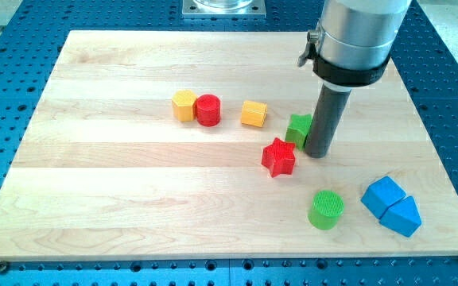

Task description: Place the green star parallel to the heart

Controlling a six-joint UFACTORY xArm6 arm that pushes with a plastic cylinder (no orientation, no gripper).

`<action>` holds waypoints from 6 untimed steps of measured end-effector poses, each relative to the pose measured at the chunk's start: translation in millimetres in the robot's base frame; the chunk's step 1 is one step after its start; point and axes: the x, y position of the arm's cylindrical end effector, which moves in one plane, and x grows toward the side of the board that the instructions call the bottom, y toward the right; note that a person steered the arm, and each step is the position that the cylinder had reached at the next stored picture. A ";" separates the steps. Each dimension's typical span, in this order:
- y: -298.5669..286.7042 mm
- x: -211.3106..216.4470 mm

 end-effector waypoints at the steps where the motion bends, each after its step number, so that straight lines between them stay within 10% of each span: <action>1: 11.9 7.1; 6: -7.5 -29.6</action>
